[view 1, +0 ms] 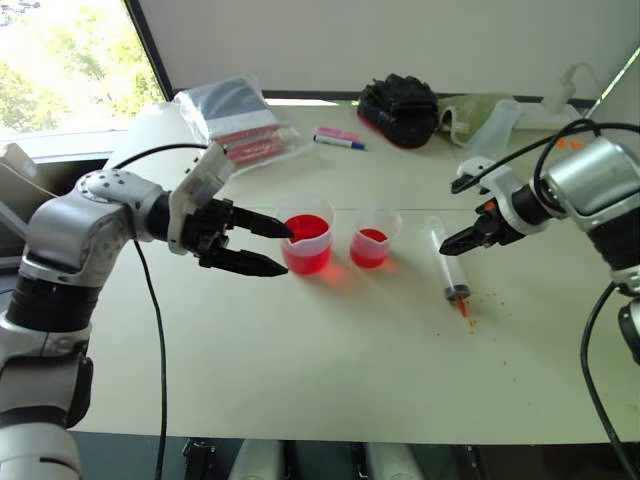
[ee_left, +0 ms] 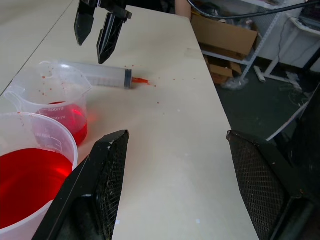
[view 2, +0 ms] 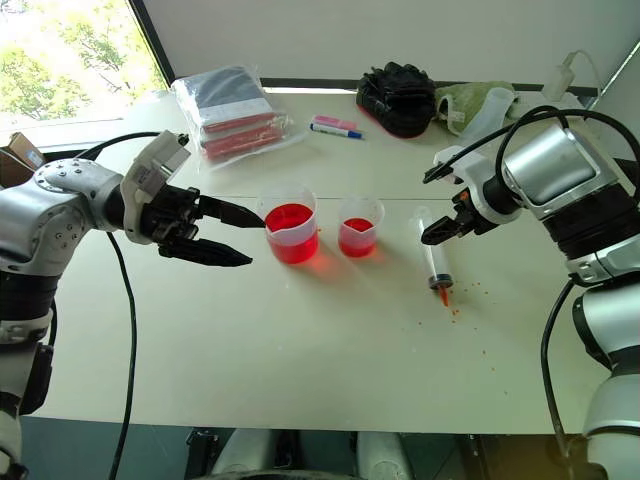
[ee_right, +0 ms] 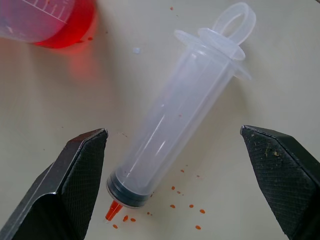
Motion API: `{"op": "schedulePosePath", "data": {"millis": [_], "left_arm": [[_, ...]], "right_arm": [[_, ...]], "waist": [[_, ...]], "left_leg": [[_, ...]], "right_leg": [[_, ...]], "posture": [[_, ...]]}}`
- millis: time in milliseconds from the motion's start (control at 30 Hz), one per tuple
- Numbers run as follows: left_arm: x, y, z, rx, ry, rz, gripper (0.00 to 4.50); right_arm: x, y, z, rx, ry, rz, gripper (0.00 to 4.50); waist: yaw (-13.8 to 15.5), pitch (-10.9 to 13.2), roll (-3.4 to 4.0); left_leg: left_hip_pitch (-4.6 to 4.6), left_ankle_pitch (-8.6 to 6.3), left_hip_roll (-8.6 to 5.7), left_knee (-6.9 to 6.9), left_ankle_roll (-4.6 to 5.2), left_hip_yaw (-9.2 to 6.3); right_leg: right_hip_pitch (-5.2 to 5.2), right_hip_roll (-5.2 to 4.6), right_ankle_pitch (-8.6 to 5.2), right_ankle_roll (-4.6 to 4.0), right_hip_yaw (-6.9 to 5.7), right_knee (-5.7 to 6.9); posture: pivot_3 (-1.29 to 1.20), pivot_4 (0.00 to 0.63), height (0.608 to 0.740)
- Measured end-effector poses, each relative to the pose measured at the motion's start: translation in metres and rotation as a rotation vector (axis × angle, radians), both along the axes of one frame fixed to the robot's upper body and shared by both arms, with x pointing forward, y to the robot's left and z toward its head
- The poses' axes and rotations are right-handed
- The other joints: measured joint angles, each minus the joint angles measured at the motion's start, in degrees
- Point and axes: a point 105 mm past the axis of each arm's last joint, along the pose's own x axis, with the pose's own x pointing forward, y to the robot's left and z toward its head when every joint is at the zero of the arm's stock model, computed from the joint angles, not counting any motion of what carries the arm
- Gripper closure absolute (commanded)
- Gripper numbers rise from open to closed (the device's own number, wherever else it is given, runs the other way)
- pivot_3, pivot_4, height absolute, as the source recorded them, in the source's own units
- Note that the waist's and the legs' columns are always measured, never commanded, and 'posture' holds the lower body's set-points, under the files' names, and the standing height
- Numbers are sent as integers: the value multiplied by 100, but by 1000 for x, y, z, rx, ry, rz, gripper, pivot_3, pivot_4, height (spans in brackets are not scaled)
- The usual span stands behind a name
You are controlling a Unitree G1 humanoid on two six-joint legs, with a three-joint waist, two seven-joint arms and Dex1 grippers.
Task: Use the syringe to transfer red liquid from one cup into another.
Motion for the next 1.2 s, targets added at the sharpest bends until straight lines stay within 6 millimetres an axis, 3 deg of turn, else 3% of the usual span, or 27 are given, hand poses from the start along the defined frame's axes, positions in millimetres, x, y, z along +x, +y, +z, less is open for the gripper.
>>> {"op": "schedulePosePath", "data": {"millis": [200,567,1200], "left_arm": [[2,-4,2,-9,-21,-7,1215],[0,-9,5,1,-55,-1,1215],[-1,-7,13,-13,-72,43,1215]], "right_arm": [[7,1,-8,-5,76,-188,49],[22,30,-41,-7,142,-262,49],[25,25,-56,-74,132,-349,49]], "waist": [[-14,0,0],[-20,0,0],[-172,-1,0]], "left_leg": [[-21,0,1,28,0,-2],[-28,0,0,32,0,-7],[-27,0,1,31,0,-11]], "right_leg": [[-12,1,0,0,-3,13],[-15,0,1,1,-10,19],[-14,4,0,1,-12,42]], "posture": [[0,150,711],[0,150,711],[0,150,711]]}}
